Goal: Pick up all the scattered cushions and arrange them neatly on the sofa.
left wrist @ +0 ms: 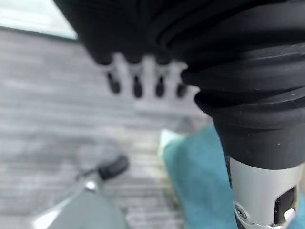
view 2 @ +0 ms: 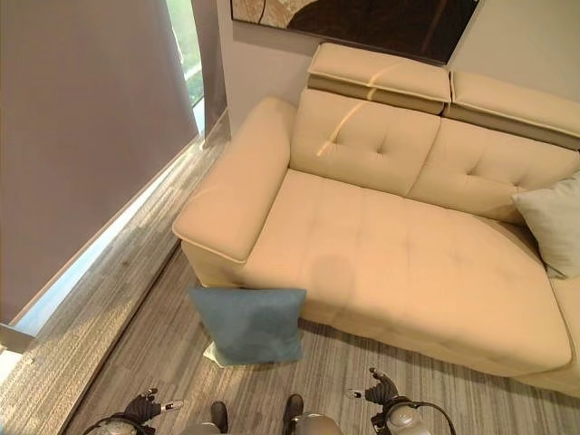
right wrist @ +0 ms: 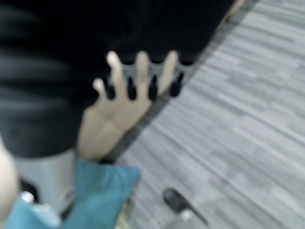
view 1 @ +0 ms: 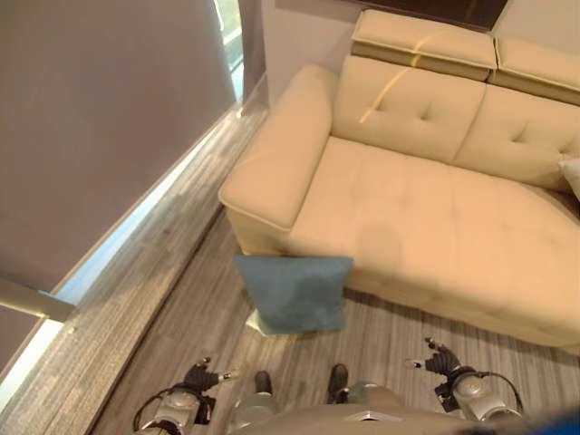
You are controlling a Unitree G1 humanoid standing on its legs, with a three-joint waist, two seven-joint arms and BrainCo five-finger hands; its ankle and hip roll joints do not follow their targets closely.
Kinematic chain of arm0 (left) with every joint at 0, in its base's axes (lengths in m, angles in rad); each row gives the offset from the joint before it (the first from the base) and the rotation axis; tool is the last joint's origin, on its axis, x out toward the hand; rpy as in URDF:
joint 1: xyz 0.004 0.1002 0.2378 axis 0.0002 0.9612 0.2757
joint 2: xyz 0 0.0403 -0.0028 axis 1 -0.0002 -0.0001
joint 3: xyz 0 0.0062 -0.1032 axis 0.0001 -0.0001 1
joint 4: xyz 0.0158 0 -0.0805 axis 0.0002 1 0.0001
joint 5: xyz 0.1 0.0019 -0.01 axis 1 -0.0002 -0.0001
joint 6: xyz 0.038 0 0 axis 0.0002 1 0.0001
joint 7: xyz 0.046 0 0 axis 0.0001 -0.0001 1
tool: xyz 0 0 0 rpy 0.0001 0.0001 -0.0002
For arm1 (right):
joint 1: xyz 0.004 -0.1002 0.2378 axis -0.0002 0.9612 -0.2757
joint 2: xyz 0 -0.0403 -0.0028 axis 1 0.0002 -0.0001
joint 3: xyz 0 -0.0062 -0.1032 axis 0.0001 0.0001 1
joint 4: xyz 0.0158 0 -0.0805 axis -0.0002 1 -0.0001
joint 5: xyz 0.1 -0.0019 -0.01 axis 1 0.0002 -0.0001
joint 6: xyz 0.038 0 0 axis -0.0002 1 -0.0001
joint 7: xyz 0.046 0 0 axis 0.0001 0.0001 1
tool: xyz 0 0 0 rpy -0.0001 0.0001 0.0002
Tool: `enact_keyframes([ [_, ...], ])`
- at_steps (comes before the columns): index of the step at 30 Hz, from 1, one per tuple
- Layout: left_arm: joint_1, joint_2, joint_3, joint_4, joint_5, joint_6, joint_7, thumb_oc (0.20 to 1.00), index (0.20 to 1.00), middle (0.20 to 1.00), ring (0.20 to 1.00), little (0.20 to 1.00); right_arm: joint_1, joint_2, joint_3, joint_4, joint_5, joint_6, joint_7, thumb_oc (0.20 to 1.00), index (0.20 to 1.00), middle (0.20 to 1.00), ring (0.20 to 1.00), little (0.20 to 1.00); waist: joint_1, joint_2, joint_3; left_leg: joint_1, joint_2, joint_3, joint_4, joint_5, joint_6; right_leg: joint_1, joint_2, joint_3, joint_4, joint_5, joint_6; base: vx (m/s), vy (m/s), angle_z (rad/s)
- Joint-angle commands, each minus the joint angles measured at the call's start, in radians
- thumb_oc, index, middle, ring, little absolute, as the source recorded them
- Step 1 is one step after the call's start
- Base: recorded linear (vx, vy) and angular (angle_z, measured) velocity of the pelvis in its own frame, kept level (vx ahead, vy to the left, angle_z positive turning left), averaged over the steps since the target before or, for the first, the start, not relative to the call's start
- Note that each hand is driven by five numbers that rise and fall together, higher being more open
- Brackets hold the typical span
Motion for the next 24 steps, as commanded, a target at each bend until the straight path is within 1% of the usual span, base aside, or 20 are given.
enact_keyframes([
  [1, -0.032, 0.021, 0.038, 0.002, 0.006, -0.030, 0.003, 1.000, 1.000, 1.000, 1.000, 1.000, -0.036, -0.003, 0.031, -0.004, -0.005, -0.017, -0.013, 1.000, 1.000, 1.000, 1.000, 1.000, -0.004, -0.013, 0.019, 0.005, -0.071, 0.018, -0.008, -0.028, 0.026, 0.126, -0.082, -0.002, -0.110, 0.101, 0.089, 0.00, 0.032, -0.22],
  [3, -0.031, 0.019, 0.037, -0.001, 0.004, -0.031, 0.003, 1.000, 1.000, 1.000, 1.000, 1.000, -0.039, -0.004, 0.033, -0.001, -0.007, -0.016, -0.013, 1.000, 1.000, 1.000, 1.000, 1.000, 0.000, -0.013, 0.021, 0.004, -0.075, 0.013, -0.004, -0.031, 0.030, 0.121, -0.086, 0.000, -0.103, 0.104, 0.091, 0.02, 0.057, -0.31],
  [4, -0.030, 0.016, 0.036, -0.002, 0.001, -0.031, 0.002, 1.000, 1.000, 1.000, 1.000, 1.000, -0.043, -0.007, 0.034, 0.003, -0.011, -0.015, -0.013, 1.000, 1.000, 1.000, 1.000, 1.000, 0.005, -0.009, 0.028, 0.014, -0.085, 0.000, -0.003, -0.042, 0.039, 0.116, -0.093, 0.009, -0.075, 0.100, 0.095, 0.02, 0.075, -0.30],
  [11, -0.031, 0.016, 0.036, -0.002, 0.001, -0.031, 0.002, 1.000, 1.000, 1.000, 1.000, 1.000, -0.044, -0.007, 0.034, 0.004, -0.011, -0.015, -0.013, 1.000, 1.000, 1.000, 1.000, 1.000, 0.005, -0.009, 0.025, 0.010, -0.084, 0.001, -0.002, -0.041, 0.039, 0.112, -0.093, 0.009, -0.076, 0.102, 0.094, 0.01, 0.012, -0.06],
  [12, -0.032, 0.015, 0.036, -0.001, 0.001, -0.030, 0.002, 1.000, 1.000, 1.000, 1.000, 1.000, -0.046, -0.007, 0.034, 0.004, -0.010, -0.015, -0.012, 1.000, 1.000, 1.000, 1.000, 1.000, 0.006, -0.007, 0.029, 0.012, -0.087, -0.004, 0.002, -0.043, 0.043, 0.104, -0.097, 0.011, -0.053, 0.103, 0.096, 0.11, 0.104, 0.00],
  [13, -0.034, 0.019, 0.036, 0.000, -0.007, -0.029, 0.004, 1.000, 1.000, 1.000, 1.000, 1.000, -0.053, -0.008, 0.041, -0.011, -0.004, -0.017, -0.010, 1.000, 1.000, 1.000, 1.000, 1.000, -0.009, 0.006, 0.058, 0.033, -0.098, -0.028, 0.021, -0.058, 0.062, 0.044, -0.060, 0.065, 0.071, 0.076, 0.082, 0.16, 0.062, -0.03],
  [14, -0.037, 0.020, 0.036, -0.001, -0.014, -0.028, 0.005, 1.000, 1.000, 1.000, 1.000, 1.000, -0.057, -0.009, 0.047, -0.007, -0.007, -0.014, -0.009, 1.000, 1.000, 1.000, 1.000, 1.000, -0.011, 0.008, 0.061, 0.036, -0.101, -0.036, 0.021, -0.057, 0.062, 0.004, -0.040, 0.067, 0.039, 0.087, 0.071, 0.17, 0.001, -0.09],
  [16, -0.042, 0.021, 0.033, 0.002, -0.011, -0.029, 0.008, 1.000, 1.000, 1.000, 1.000, 1.000, -0.060, -0.014, 0.051, -0.015, -0.008, -0.014, -0.007, 1.000, 1.000, 1.000, 1.000, 1.000, -0.020, 0.008, 0.071, 0.040, -0.105, -0.049, 0.036, -0.068, 0.061, -0.017, -0.029, 0.062, 0.001, 0.101, 0.068, 0.10, -0.091, -0.14],
  [17, -0.043, 0.020, 0.033, 0.005, -0.009, -0.032, 0.005, 1.000, 1.000, 1.000, 1.000, 1.000, -0.059, -0.019, 0.046, -0.014, -0.007, -0.015, -0.006, 1.000, 1.000, 1.000, 1.000, 1.000, -0.023, 0.004, 0.070, 0.041, -0.109, -0.060, 0.048, -0.075, 0.058, -0.001, -0.026, 0.076, -0.034, 0.096, 0.071, 0.10, -0.085, 0.17],
  [18, -0.041, 0.016, 0.030, 0.007, -0.004, -0.032, 0.004, 1.000, 1.000, 1.000, 1.000, 1.000, -0.052, -0.021, 0.045, -0.010, -0.008, -0.016, -0.005, 1.000, 1.000, 1.000, 1.000, 1.000, -0.026, 0.000, 0.067, 0.040, -0.112, -0.068, 0.062, -0.085, 0.056, 0.015, -0.019, 0.088, -0.052, 0.092, 0.062, 0.11, -0.164, 0.40],
  [19, -0.044, 0.013, 0.026, 0.005, -0.012, -0.034, 0.005, 1.000, 1.000, 1.000, 1.000, 1.000, -0.044, -0.031, 0.035, -0.009, -0.003, -0.018, -0.008, 1.000, 1.000, 1.000, 1.000, 1.000, -0.025, -0.004, 0.065, 0.025, -0.109, -0.077, 0.095, -0.094, 0.041, 0.028, -0.009, 0.087, -0.052, 0.081, 0.048, 0.07, -0.132, 0.61],
  [20, -0.044, 0.013, 0.026, 0.005, -0.012, -0.034, 0.005, 1.000, 1.000, 1.000, 1.000, 1.000, -0.044, -0.031, 0.034, -0.009, -0.003, -0.018, -0.008, 1.000, 1.000, 1.000, 1.000, 1.000, -0.026, -0.003, 0.065, 0.023, -0.108, -0.079, 0.097, -0.095, 0.041, 0.028, -0.010, 0.085, -0.053, 0.081, 0.048, 0.06, -0.161, 0.67],
  [22, -0.051, 0.008, 0.011, 0.000, -0.010, -0.036, 0.003, 1.000, 1.000, 1.000, 1.000, 1.000, -0.025, -0.048, 0.015, -0.022, 0.011, -0.024, -0.011, 1.000, 1.000, 1.000, 1.000, 1.000, -0.040, -0.010, 0.063, -0.014, -0.088, -0.063, 0.156, -0.103, 0.011, 0.054, -0.017, 0.051, -0.074, 0.071, 0.031, 0.02, -0.149, 0.86],
  [24, -0.065, 0.001, -0.007, -0.012, -0.013, -0.038, 0.005, 1.000, 1.000, 1.000, 1.000, 1.000, -0.029, -0.062, 0.011, -0.022, 0.026, -0.025, -0.019, 1.000, 1.000, 1.000, 1.000, 1.000, -0.050, -0.020, 0.072, -0.083, -0.053, -0.029, 0.257, -0.094, -0.007, 0.064, -0.027, 0.026, -0.091, 0.070, 0.018, -0.05, -0.115, 0.85],
])
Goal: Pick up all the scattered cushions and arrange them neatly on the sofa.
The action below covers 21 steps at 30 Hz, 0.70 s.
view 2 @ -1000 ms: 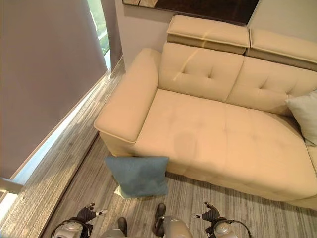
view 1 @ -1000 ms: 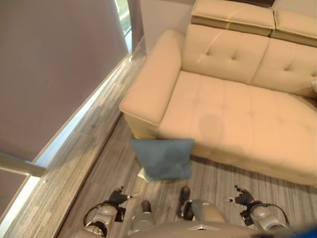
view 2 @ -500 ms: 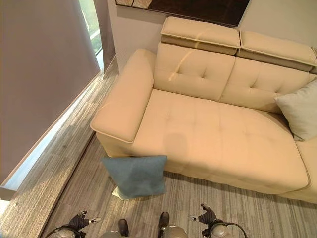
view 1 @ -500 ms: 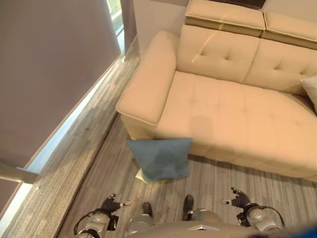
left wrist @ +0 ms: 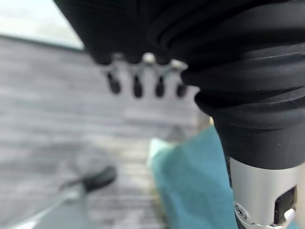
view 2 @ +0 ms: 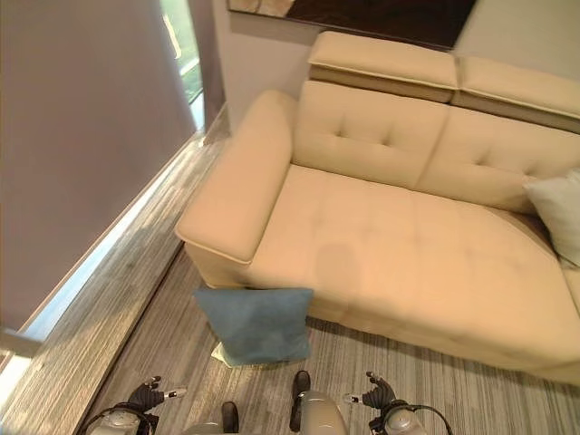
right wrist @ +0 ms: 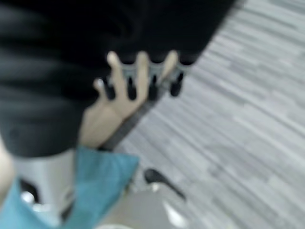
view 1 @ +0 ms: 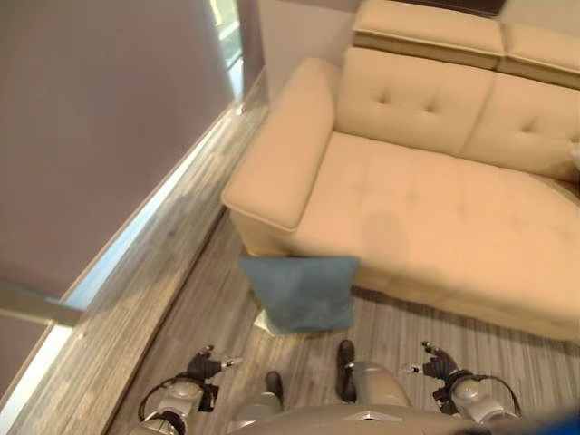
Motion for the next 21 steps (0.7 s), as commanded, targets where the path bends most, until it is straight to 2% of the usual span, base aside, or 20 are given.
enact_keyframes([
  [1, -0.046, 0.008, -0.011, -0.014, -0.011, -0.018, 0.002, 1.000, 1.000, 1.000, 1.000, 1.000, -0.035, -0.041, -0.004, -0.011, 0.033, -0.026, -0.020, 1.000, 1.000, 1.000, 1.000, 1.000, -0.029, -0.049, 0.030, -0.094, -0.002, 0.100, 0.204, -0.056, -0.022, 0.139, -0.014, -0.001, -0.154, 0.025, 0.033, -0.04, -0.051, 0.67],
  [3, -0.047, 0.006, -0.012, -0.015, -0.011, -0.017, 0.000, 1.000, 1.000, 1.000, 1.000, 1.000, -0.035, -0.042, -0.003, -0.006, 0.034, -0.025, -0.020, 1.000, 1.000, 1.000, 1.000, 1.000, -0.031, -0.046, 0.029, -0.090, 0.019, 0.111, 0.184, -0.060, -0.023, 0.148, -0.012, -0.008, -0.161, 0.019, 0.034, 0.03, 0.024, 0.42],
  [4, -0.046, 0.001, -0.017, -0.014, -0.006, -0.015, -0.002, 1.000, 1.000, 1.000, 1.000, 1.000, -0.034, -0.040, -0.004, -0.002, 0.035, -0.025, -0.021, 1.000, 1.000, 1.000, 1.000, 1.000, -0.036, -0.048, 0.017, -0.101, 0.049, 0.126, 0.131, -0.026, -0.031, 0.154, -0.017, -0.014, -0.176, 0.018, 0.043, 0.07, 0.066, 0.33],
  [6, -0.043, 0.001, -0.022, -0.016, -0.001, -0.016, 0.000, 1.000, 1.000, 1.000, 1.000, 1.000, -0.032, -0.041, -0.002, -0.010, 0.032, -0.026, -0.023, 1.000, 1.000, 1.000, 1.000, 1.000, -0.036, -0.045, 0.014, -0.087, 0.067, 0.126, 0.099, -0.027, -0.044, 0.164, -0.018, -0.013, -0.174, 0.002, 0.053, 0.12, 0.093, 0.26],
  [8, -0.043, -0.005, -0.027, -0.015, 0.003, -0.013, -0.002, 1.000, 1.000, 1.000, 1.000, 1.000, -0.021, -0.037, -0.011, -0.021, 0.033, -0.024, -0.020, 1.000, 1.000, 1.000, 1.000, 1.000, -0.041, -0.036, 0.006, -0.079, 0.065, 0.126, 0.039, 0.009, -0.037, 0.158, -0.024, -0.019, -0.169, 0.008, 0.050, 0.08, 0.148, 0.07],
  [11, -0.052, 0.002, -0.030, -0.025, -0.001, -0.014, 0.001, 1.000, 1.000, 1.000, 1.000, 1.000, -0.023, -0.027, -0.013, -0.024, 0.027, -0.021, -0.021, 1.000, 1.000, 1.000, 1.000, 1.000, -0.046, -0.028, 0.010, -0.078, 0.032, 0.121, 0.024, 0.009, -0.027, 0.138, -0.049, -0.007, -0.138, 0.014, 0.059, 0.07, 0.232, 0.01],
  [13, -0.053, 0.005, -0.029, -0.028, -0.004, -0.014, 0.002, 1.000, 1.000, 1.000, 1.000, 1.000, -0.025, -0.024, -0.014, -0.024, 0.028, -0.021, -0.023, 1.000, 1.000, 1.000, 1.000, 1.000, -0.046, -0.029, 0.013, -0.077, 0.025, 0.126, 0.026, 0.005, -0.024, 0.133, -0.058, -0.004, -0.129, 0.017, 0.063, 0.03, 0.169, -0.16],
  [14, -0.059, 0.017, -0.021, -0.031, -0.004, -0.016, 0.006, 1.000, 1.000, 1.000, 1.000, 1.000, -0.032, -0.017, -0.013, -0.027, 0.029, -0.021, -0.027, 1.000, 1.000, 1.000, 1.000, 1.000, -0.041, -0.031, 0.018, -0.075, 0.007, 0.136, 0.027, -0.009, -0.011, 0.122, -0.072, 0.007, -0.112, 0.021, 0.073, 0.02, 0.162, -0.32],
  [21, -0.092, 0.051, -0.012, -0.072, -0.014, -0.030, 0.026, 1.000, 1.000, 1.000, 1.000, 1.000, -0.051, -0.008, -0.009, -0.052, 0.038, -0.025, -0.033, 1.000, 1.000, 1.000, 1.000, 1.000, -0.031, -0.034, 0.045, -0.081, -0.020, 0.160, 0.046, -0.036, 0.013, 0.085, -0.109, 0.015, -0.058, 0.034, 0.089, 0.01, 0.086, -0.15],
])
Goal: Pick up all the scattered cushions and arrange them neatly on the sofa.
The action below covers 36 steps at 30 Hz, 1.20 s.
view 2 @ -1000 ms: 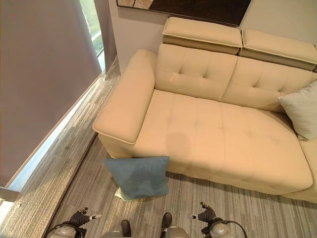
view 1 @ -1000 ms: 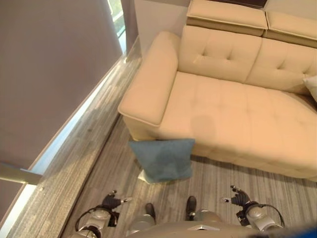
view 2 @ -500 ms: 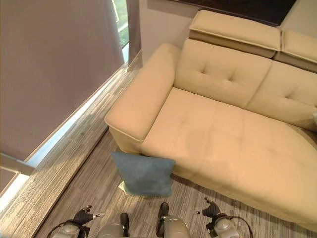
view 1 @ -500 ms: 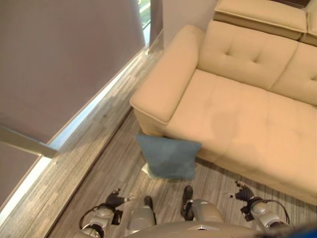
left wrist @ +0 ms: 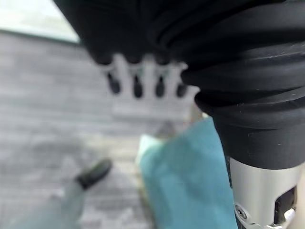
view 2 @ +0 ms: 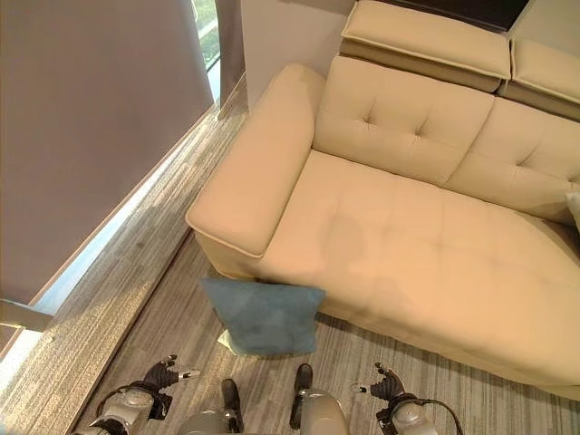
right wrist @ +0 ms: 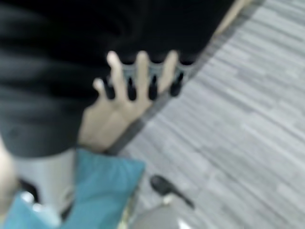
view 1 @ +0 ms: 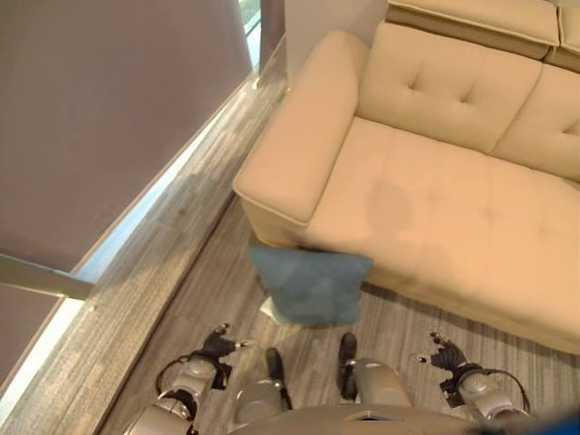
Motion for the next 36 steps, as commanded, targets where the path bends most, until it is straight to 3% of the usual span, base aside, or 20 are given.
enact_keyframes([
  [1, -0.031, 0.039, 0.031, -0.057, -0.020, -0.036, 0.044, 1.000, 1.000, 1.000, 1.000, 1.000, -0.055, 0.005, 0.027, -0.019, 0.027, -0.023, -0.032, 1.000, 1.000, 1.000, 1.000, 1.000, 0.012, -0.033, 0.036, -0.061, 0.006, -0.024, 0.088, -0.045, -0.029, 0.058, -0.052, 0.015, -0.037, 0.033, 0.079, -0.02, 0.021, -0.09],
  [6, -0.108, 0.055, 0.015, -0.109, -0.053, -0.056, 0.107, 1.000, 1.000, 1.000, 1.000, 1.000, -0.115, 0.006, 0.036, -0.048, 0.067, -0.041, -0.065, 1.000, 1.000, 1.000, 1.000, 1.000, 0.022, -0.030, 0.094, -0.142, 0.014, -0.037, 0.137, -0.068, -0.038, -0.022, -0.063, 0.019, 0.012, 0.014, 0.080, -0.09, -0.033, 0.01],
  [9, -0.196, 0.072, 0.018, -0.134, -0.147, -0.086, 0.172, 1.000, 1.000, 1.000, 1.000, 1.000, -0.201, 0.001, 0.046, -0.082, 0.118, -0.056, -0.113, 1.000, 1.000, 1.000, 1.000, 1.000, 0.030, -0.024, 0.143, -0.321, 0.034, -0.048, 0.245, -0.066, -0.038, -0.177, -0.077, 0.012, 0.097, 0.003, 0.061, -0.19, -0.089, 0.02],
  [11, -0.215, 0.077, 0.023, -0.138, -0.183, -0.096, 0.178, 1.000, 1.000, 1.000, 1.000, 1.000, -0.225, -0.002, 0.049, -0.092, 0.131, -0.064, -0.128, 1.000, 1.000, 1.000, 1.000, 1.000, 0.029, -0.024, 0.149, -0.373, 0.040, -0.051, 0.271, -0.068, -0.036, -0.228, -0.079, 0.009, 0.123, -0.002, 0.056, -0.11, -0.068, 0.13],
  [15, -0.314, 0.106, 0.034, -0.132, -0.285, -0.128, 0.199, 1.000, 1.000, 1.000, 1.000, 1.000, -0.337, -0.025, 0.036, -0.145, 0.177, -0.099, -0.193, 1.000, 1.000, 1.000, 1.000, 1.000, 0.013, -0.009, 0.149, -0.631, 0.081, -0.064, 0.402, -0.074, -0.031, -0.485, -0.089, 0.018, 0.270, -0.032, 0.034, -0.14, -0.035, 0.09],
  [21, -0.428, 0.129, 0.018, -0.142, -0.342, -0.156, 0.220, 1.000, 1.000, 1.000, 1.000, 1.000, -0.473, -0.036, 0.039, -0.205, 0.208, -0.150, -0.258, 1.000, 1.000, 1.000, 1.000, 1.000, -0.009, 0.014, 0.126, -0.913, 0.117, -0.090, 0.538, -0.096, -0.027, -0.774, -0.097, 0.051, 0.422, -0.071, 0.017, -0.03, 0.027, 0.00],
  [27, -0.522, 0.143, 0.000, -0.161, -0.403, -0.159, 0.203, 1.000, 1.000, 1.000, 1.000, 1.000, -0.577, -0.042, 0.045, -0.253, 0.226, -0.175, -0.294, 1.000, 1.000, 1.000, 1.000, 1.000, -0.024, 0.021, 0.103, -1.098, 0.116, -0.095, 0.614, -0.118, -0.014, -0.961, -0.094, 0.070, 0.496, -0.090, 0.015, 0.04, 0.027, -0.04],
  [36, -0.645, 0.185, -0.022, -0.147, -0.418, -0.155, 0.220, 1.000, 1.000, 1.000, 1.000, 1.000, -0.623, -0.050, 0.031, -0.316, 0.263, -0.201, -0.315, 1.000, 1.000, 1.000, 1.000, 1.000, -0.046, 0.015, 0.096, -1.227, 0.106, -0.098, 0.665, -0.136, -0.004, -1.099, -0.098, 0.100, 0.536, -0.097, 0.026, 0.03, 0.026, -0.01],
])
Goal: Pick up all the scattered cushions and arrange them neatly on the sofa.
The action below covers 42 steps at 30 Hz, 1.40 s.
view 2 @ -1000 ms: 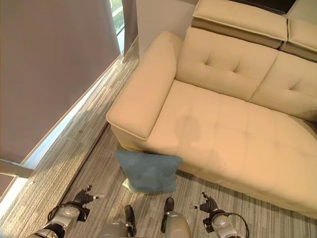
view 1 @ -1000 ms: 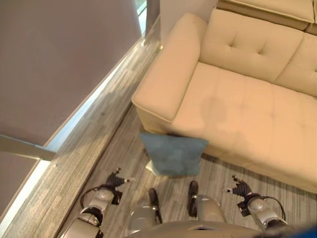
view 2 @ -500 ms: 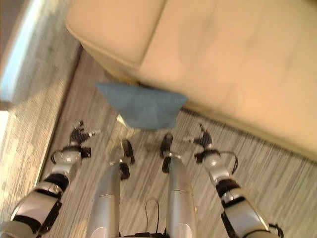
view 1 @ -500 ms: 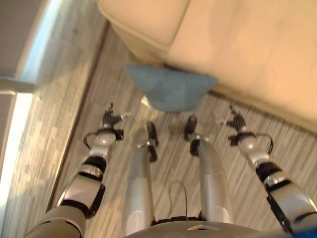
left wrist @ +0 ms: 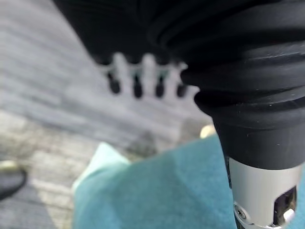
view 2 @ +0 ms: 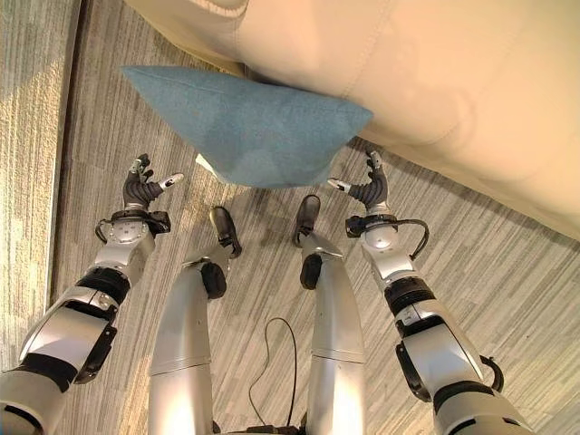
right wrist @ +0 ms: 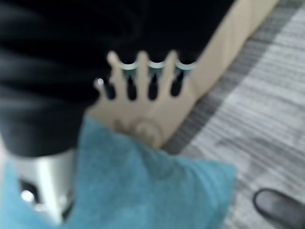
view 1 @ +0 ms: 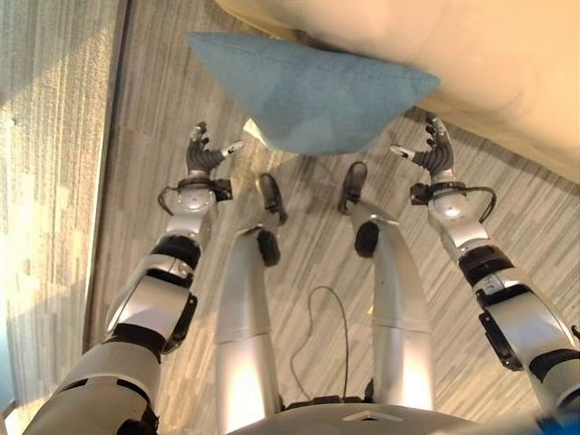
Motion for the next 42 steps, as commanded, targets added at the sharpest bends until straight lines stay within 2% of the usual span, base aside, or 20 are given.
enact_keyframes([
  [1, 0.028, 0.047, 0.018, -0.003, -0.014, -0.030, 0.033, 1.000, 1.000, 1.000, 1.000, 1.000, 0.072, -0.002, 0.022, -0.089, 0.050, -0.075, -0.031, 1.000, 1.000, 1.000, 1.000, 1.000, -0.034, 0.014, -0.097, -0.015, -0.001, -0.049, -0.035, -0.014, -0.031, 0.026, -0.053, 0.066, 0.031, -0.053, 0.113, 0.04, 0.060, -0.02],
  [10, -0.087, 0.128, -0.043, -0.049, -0.007, -0.035, 0.022, 1.000, 1.000, 1.000, 1.000, 1.000, 0.024, -0.092, 0.012, -0.226, 0.079, -0.109, -0.010, 1.000, 1.000, 1.000, 1.000, 1.000, -0.049, 0.027, -0.079, -0.186, -0.004, -0.037, 0.069, -0.025, -0.024, -0.166, -0.056, 0.117, 0.122, -0.061, 0.122, 0.04, 0.046, -0.06],
  [21, -0.213, 0.125, -0.108, -0.124, -0.024, -0.053, 0.037, 1.000, 1.000, 1.000, 1.000, 1.000, -0.057, -0.133, 0.050, -0.284, 0.085, -0.120, 0.001, 1.000, 1.000, 1.000, 1.000, 1.000, -0.039, 0.064, -0.015, -0.231, 0.004, -0.070, 0.117, -0.022, -0.014, -0.193, -0.044, 0.129, 0.143, -0.067, 0.125, 0.01, 0.019, -0.03],
  [26, -0.276, 0.092, -0.162, -0.175, 0.000, -0.059, 0.060, 1.000, 1.000, 1.000, 1.000, 1.000, -0.127, -0.120, 0.128, -0.294, 0.051, -0.104, 0.005, 1.000, 1.000, 1.000, 1.000, 1.000, -0.032, 0.079, 0.004, -0.252, 0.013, -0.092, 0.147, -0.019, -0.015, -0.193, -0.036, 0.124, 0.156, -0.069, 0.120, 0.01, -0.025, -0.04],
  [31, -0.367, 0.039, -0.218, -0.210, 0.013, -0.064, 0.094, 1.000, 1.000, 1.000, 1.000, 1.000, -0.250, -0.054, 0.223, -0.257, 0.006, -0.072, -0.013, 1.000, 1.000, 1.000, 1.000, 1.000, -0.021, 0.085, 0.028, -0.258, 0.018, -0.114, 0.177, -0.020, -0.017, -0.193, -0.033, 0.124, 0.185, -0.069, 0.112, 0.01, -0.050, -0.01],
  [33, -0.369, 0.040, -0.217, -0.210, 0.012, -0.063, 0.095, 1.000, 1.000, 1.000, 1.000, 1.000, -0.254, -0.053, 0.225, -0.254, 0.006, -0.072, -0.014, 1.000, 1.000, 1.000, 1.000, 1.000, -0.022, 0.084, 0.030, -0.258, 0.018, -0.114, 0.178, -0.020, -0.017, -0.193, -0.033, 0.124, 0.186, -0.069, 0.112, 0.00, -0.019, -0.02],
  [36, -0.416, 0.025, -0.241, -0.228, -0.008, -0.070, 0.111, 1.000, 1.000, 1.000, 1.000, 1.000, -0.355, -0.003, 0.314, -0.197, -0.037, -0.039, -0.013, 1.000, 1.000, 1.000, 1.000, 1.000, -0.010, 0.090, 0.045, -0.258, 0.023, -0.130, 0.190, -0.018, -0.020, -0.193, -0.026, 0.130, 0.193, -0.068, 0.110, 0.00, -0.038, -0.05],
  [37, -0.417, 0.027, -0.241, -0.228, -0.009, -0.070, 0.111, 1.000, 1.000, 1.000, 1.000, 1.000, -0.358, -0.002, 0.316, -0.194, -0.037, -0.040, -0.013, 0.906, 0.906, 0.906, 0.906, 0.906, -0.011, 0.090, 0.046, -0.258, 0.024, -0.130, 0.191, -0.018, -0.021, -0.193, -0.025, 0.130, 0.193, -0.068, 0.110, 0.00, -0.031, -0.02],
  [38, -0.423, 0.026, -0.243, -0.231, -0.014, -0.073, 0.114, 1.000, 1.000, 1.000, 1.000, 1.000, -0.374, 0.005, 0.330, -0.187, -0.044, -0.035, -0.010, 0.448, 0.448, 0.448, 0.448, 0.448, -0.007, 0.089, 0.047, -0.258, 0.023, -0.132, 0.192, -0.018, -0.021, -0.193, -0.027, 0.132, 0.198, -0.068, 0.109, 0.01, -0.036, 0.00],
  [39, -0.426, 0.031, -0.242, -0.247, -0.021, -0.077, 0.117, 0.555, 0.555, 0.555, 0.555, 0.555, -0.406, 0.007, 0.349, -0.175, -0.043, -0.031, -0.005, 0.200, 0.200, 0.200, 0.200, 0.200, -0.003, 0.089, 0.047, -0.258, 0.021, -0.136, 0.196, -0.017, -0.023, -0.193, -0.026, 0.134, 0.204, -0.069, 0.108, 0.01, -0.035, 0.00],
  [41, -0.426, 0.032, -0.241, -0.248, -0.021, -0.077, 0.118, 0.200, 0.200, 0.200, 0.200, 0.200, -0.407, 0.007, 0.350, -0.174, -0.042, -0.031, -0.005, 0.200, 0.200, 0.200, 0.200, 0.200, -0.004, 0.089, 0.048, -0.258, 0.021, -0.136, 0.196, -0.017, -0.023, -0.193, -0.027, 0.134, 0.205, -0.069, 0.108, 0.00, 0.000, 0.00],
  [42, -0.410, 0.044, -0.229, -0.274, -0.029, -0.081, 0.116, 0.200, 0.200, 0.200, 0.200, 0.200, -0.408, -0.002, 0.342, -0.190, -0.044, -0.031, -0.004, 0.200, 0.200, 0.200, 0.200, 0.200, -0.002, 0.089, 0.046, -0.258, 0.020, -0.138, 0.195, -0.015, -0.023, -0.193, -0.025, 0.135, 0.210, -0.071, 0.106, 0.01, -0.047, 0.02],
])
